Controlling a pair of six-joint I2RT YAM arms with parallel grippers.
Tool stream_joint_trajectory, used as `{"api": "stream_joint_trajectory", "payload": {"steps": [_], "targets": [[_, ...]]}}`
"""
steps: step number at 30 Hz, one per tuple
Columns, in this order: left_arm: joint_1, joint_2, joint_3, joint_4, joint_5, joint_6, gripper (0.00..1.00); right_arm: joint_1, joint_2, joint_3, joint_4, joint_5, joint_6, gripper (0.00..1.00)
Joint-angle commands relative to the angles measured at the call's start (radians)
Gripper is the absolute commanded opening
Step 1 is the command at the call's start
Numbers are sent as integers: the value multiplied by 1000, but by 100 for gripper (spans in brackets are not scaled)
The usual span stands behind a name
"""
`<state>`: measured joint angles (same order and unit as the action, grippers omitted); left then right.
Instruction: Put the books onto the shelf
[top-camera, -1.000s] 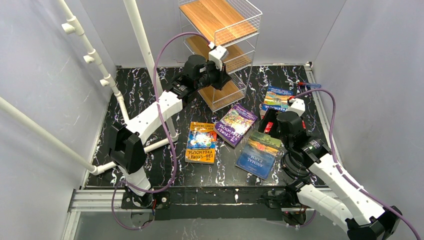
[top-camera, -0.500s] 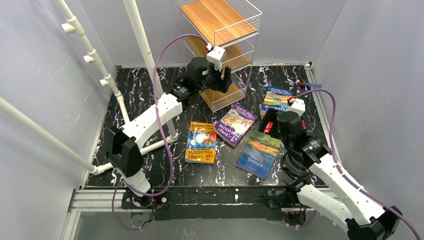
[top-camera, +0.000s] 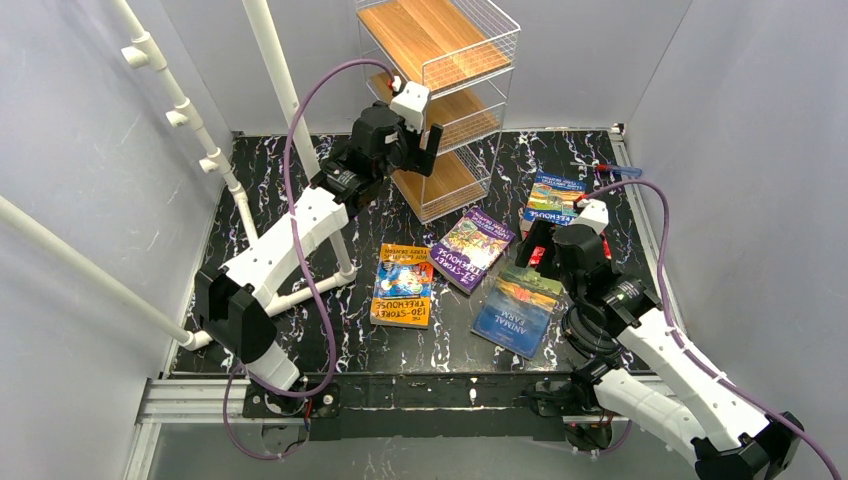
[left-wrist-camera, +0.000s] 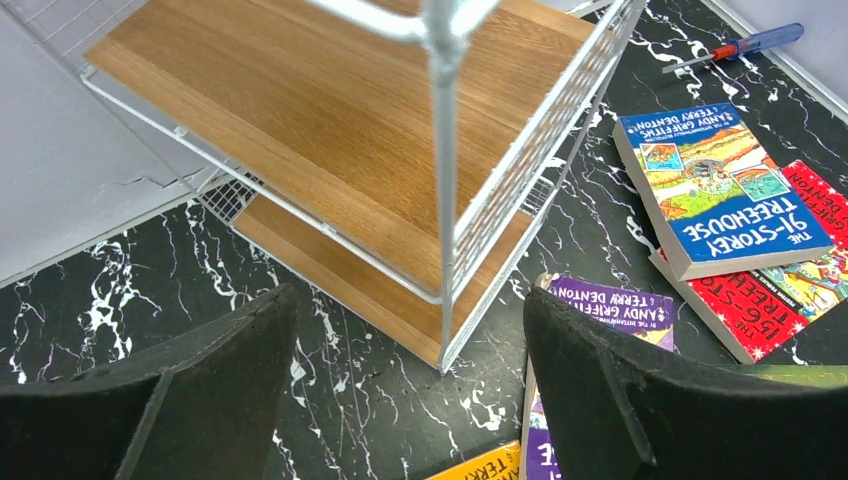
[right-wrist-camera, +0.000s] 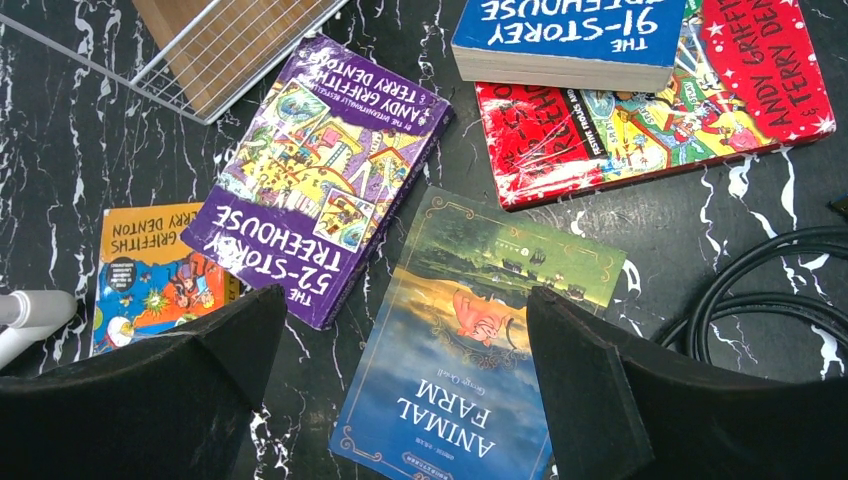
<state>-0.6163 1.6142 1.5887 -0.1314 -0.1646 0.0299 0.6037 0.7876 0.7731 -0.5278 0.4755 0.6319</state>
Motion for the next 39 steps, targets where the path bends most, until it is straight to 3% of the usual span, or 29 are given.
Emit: {"api": "stream_joint_trajectory", "payload": {"steps": [1,6,9,16,21,23,28,32,39], "targets": [[13,-12,31,22,38,33,81,1,-32,-6,16,12,11,99],[66,36,45,46,257,-25,79,2,-30,2,1,14,11,99],[70,60,51,61,318,-25,74,1,-33,2,-3,15,12,99],[70,94,72,90,420,-73,54,2,-47,-1,-10,23,15,99],[68,70,8,167,463,-129,42,2,-47,-4,-10,25,18,99],[66,65,-7,187,476,-149,28,2,-45,-6,-8,22,18,99],[32,86,4,190,439,-157,1,1,-36,-5,-1,17,18,99],[-34,93,15,197,353,-132,0,1,-40,-5,-6,23,18,99],[-195,131,36,248,42,-92,0,1,-65,-6,-15,37,21,99]]}}
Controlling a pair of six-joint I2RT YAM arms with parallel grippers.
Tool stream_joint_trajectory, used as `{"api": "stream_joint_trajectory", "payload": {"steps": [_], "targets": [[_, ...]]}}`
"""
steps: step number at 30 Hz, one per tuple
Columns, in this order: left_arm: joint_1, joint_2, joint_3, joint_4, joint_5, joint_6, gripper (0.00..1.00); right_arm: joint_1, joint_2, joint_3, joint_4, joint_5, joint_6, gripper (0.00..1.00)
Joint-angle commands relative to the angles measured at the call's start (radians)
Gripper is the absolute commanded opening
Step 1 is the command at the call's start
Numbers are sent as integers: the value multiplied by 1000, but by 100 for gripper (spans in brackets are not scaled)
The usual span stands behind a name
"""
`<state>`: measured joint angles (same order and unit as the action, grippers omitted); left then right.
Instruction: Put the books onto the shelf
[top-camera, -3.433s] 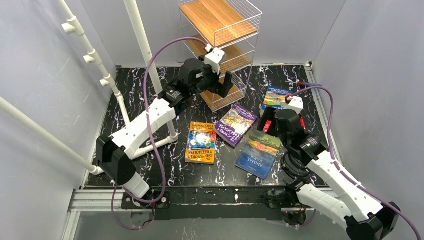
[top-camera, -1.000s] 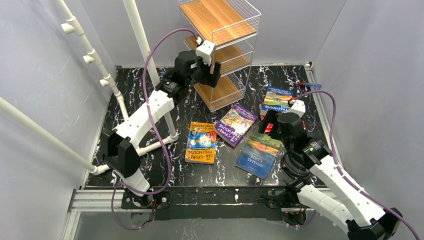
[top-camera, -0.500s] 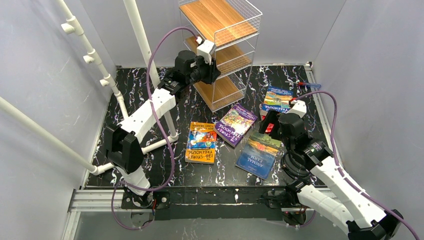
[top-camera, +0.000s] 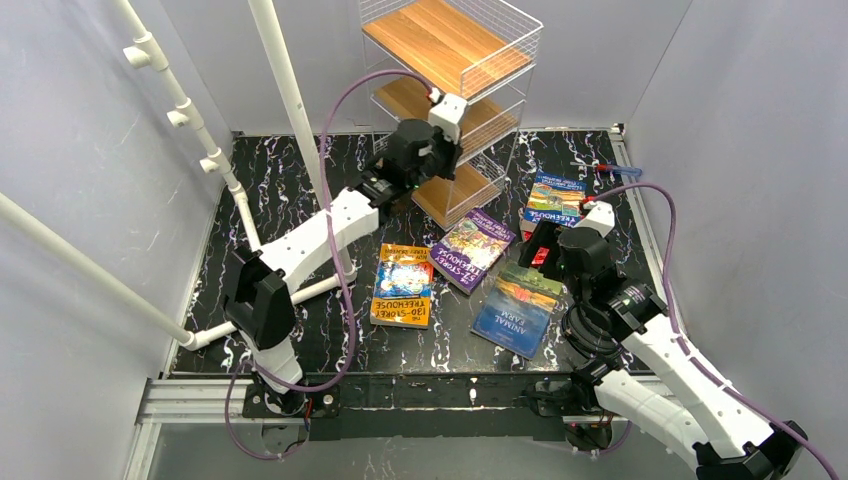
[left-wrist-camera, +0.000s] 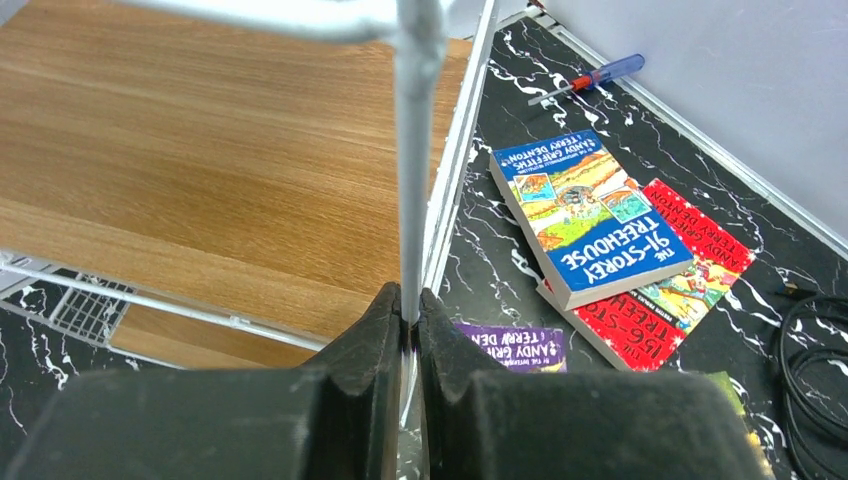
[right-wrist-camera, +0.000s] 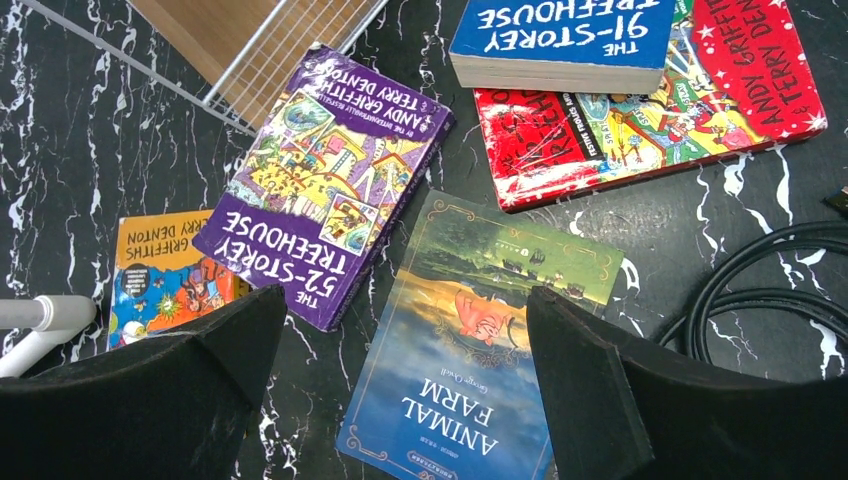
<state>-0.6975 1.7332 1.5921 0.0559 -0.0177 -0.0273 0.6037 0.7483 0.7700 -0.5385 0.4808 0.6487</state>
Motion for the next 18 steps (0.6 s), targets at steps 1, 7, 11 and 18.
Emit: {"api": "stream_joint_trajectory", "payload": {"steps": [1,7,11,18], "targets": [[-135,23,34,81,-147,-37,0,1,-30,-2,-7,34,3,99],[-243,147,152,134,-374,-73,0,2,-58,8,-37,66,3,99],[-291,252,279,137,-440,-76,0,2,-98,7,-65,95,2,99],[-308,392,464,134,-356,-88,0,2,-163,9,-122,131,-5,99]]}}
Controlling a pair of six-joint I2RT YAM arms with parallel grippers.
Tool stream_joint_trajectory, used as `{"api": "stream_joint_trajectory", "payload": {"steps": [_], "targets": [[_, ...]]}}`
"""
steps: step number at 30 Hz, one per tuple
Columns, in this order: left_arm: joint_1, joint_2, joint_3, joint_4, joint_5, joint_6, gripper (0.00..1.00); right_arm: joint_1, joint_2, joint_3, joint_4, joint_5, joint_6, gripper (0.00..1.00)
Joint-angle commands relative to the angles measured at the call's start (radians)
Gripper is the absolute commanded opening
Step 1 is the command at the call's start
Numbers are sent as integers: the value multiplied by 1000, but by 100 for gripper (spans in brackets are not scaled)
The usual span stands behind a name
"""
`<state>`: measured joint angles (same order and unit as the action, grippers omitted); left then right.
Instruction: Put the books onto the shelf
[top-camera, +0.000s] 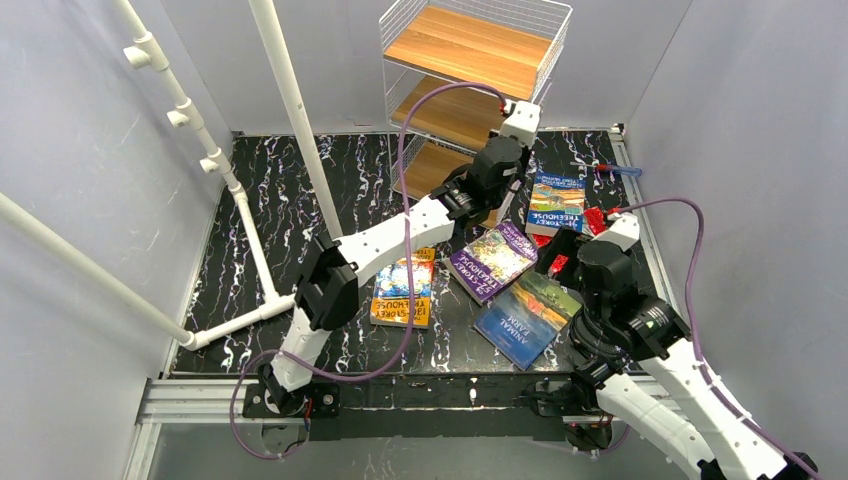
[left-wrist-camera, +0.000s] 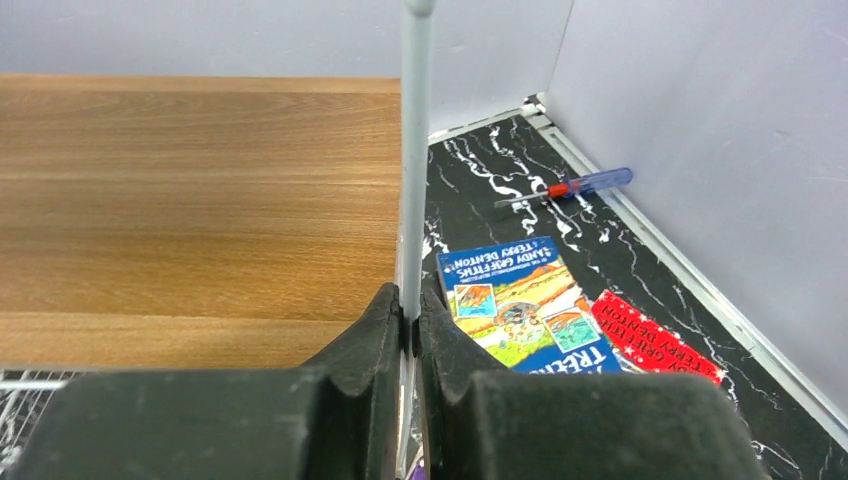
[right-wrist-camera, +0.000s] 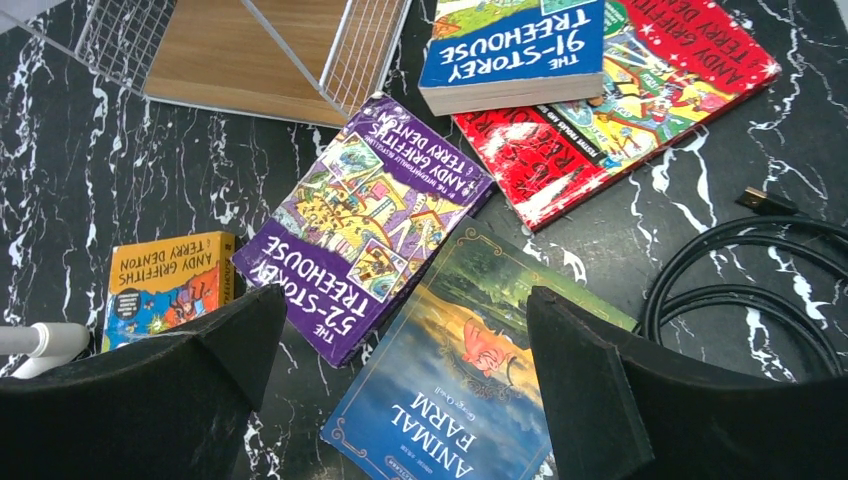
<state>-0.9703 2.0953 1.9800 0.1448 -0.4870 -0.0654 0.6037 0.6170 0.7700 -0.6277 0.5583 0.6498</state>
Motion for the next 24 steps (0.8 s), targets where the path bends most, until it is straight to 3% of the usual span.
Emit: {"api": "stream_joint_trajectory", "payload": {"steps": [1,3,4,6,15,21,24], "targets": [[-36,28,75,44,157,-46,1,1,-37,9,-38,56,-8,99],[-37,-3,49,34,224,-44,37,1,-43,8,-41,62,-10,99],[-40,-27,29,16,237,-45,50,2,-43,6,-41,61,-12,99],[-42,-95,-27,-34,264,-50,66,1,-40,1,-26,59,-21,99],[-41,-468,-341,-318,345,-44,91,1,70,7,177,-22,-134,99],[-41,-753,-507,-592,285,-135,93,1,243,134,366,-6,-240,99],[-41,-881,-614,-657,286,-193,98,2,346,193,476,27,-286,99]]}}
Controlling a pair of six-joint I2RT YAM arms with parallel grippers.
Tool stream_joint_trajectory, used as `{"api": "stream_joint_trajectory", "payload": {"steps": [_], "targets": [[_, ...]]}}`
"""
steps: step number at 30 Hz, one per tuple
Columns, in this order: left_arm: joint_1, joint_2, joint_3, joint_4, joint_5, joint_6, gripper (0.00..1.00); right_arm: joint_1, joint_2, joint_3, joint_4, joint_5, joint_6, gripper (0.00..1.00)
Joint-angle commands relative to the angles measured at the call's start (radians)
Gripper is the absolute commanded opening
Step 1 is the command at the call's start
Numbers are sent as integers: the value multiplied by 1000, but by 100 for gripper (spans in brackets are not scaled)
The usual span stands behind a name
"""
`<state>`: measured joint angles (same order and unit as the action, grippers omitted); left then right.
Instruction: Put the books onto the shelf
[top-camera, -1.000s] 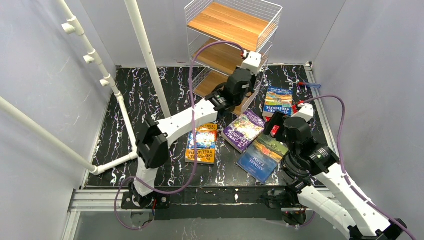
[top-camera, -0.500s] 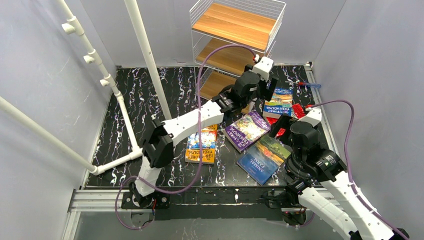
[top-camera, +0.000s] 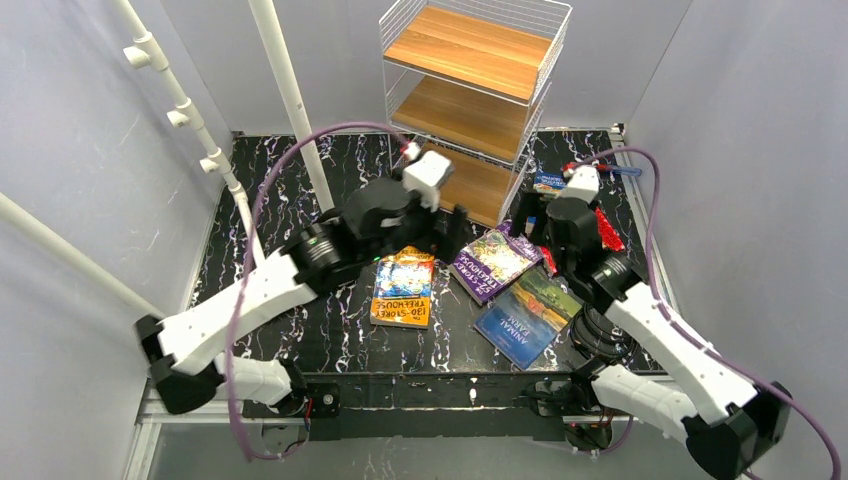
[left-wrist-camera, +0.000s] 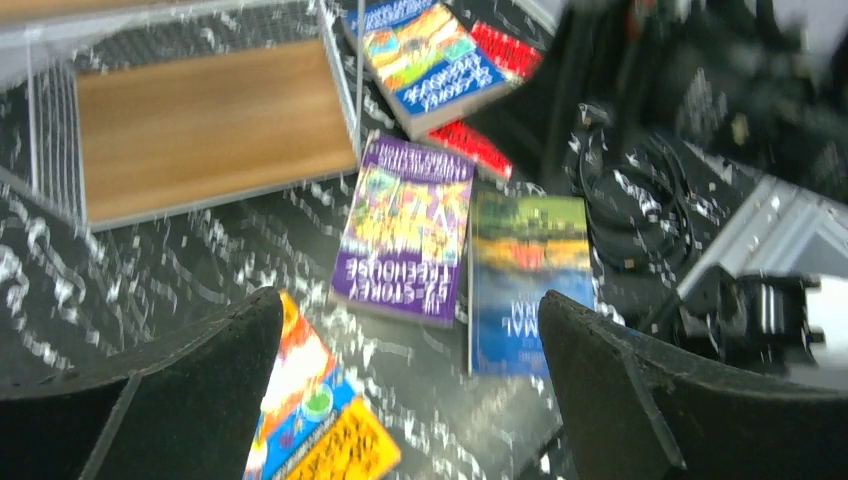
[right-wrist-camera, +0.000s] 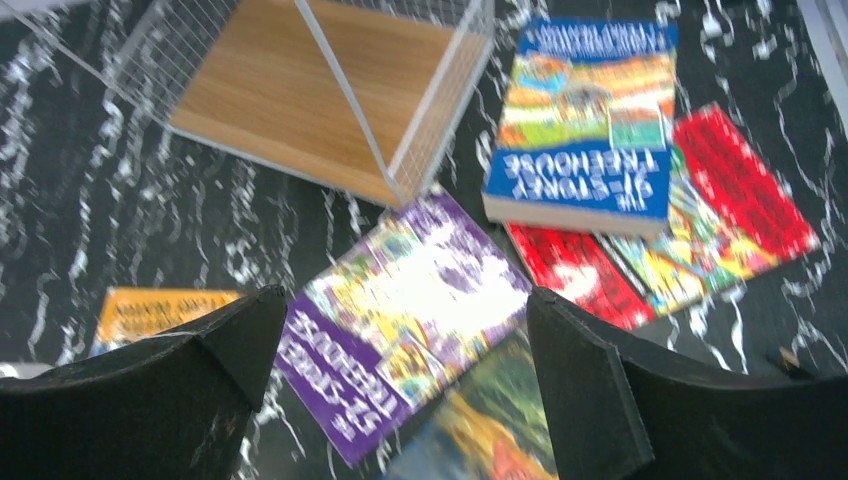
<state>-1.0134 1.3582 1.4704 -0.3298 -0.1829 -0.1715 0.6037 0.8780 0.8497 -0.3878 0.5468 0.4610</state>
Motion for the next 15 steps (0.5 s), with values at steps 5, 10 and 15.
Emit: {"api": "stream_joint_trajectory", "payload": {"steps": [5,10,15], "targets": [[0,-285,-228,-199,14,-121,98,1,265,217,407,68,-157,99],[-1,-338,-268,-211,10,-120,98,2,420,289,557,120,-184,97],[-1,-352,-281,-213,-4,-111,98,0,526,330,615,255,-183,74]]}}
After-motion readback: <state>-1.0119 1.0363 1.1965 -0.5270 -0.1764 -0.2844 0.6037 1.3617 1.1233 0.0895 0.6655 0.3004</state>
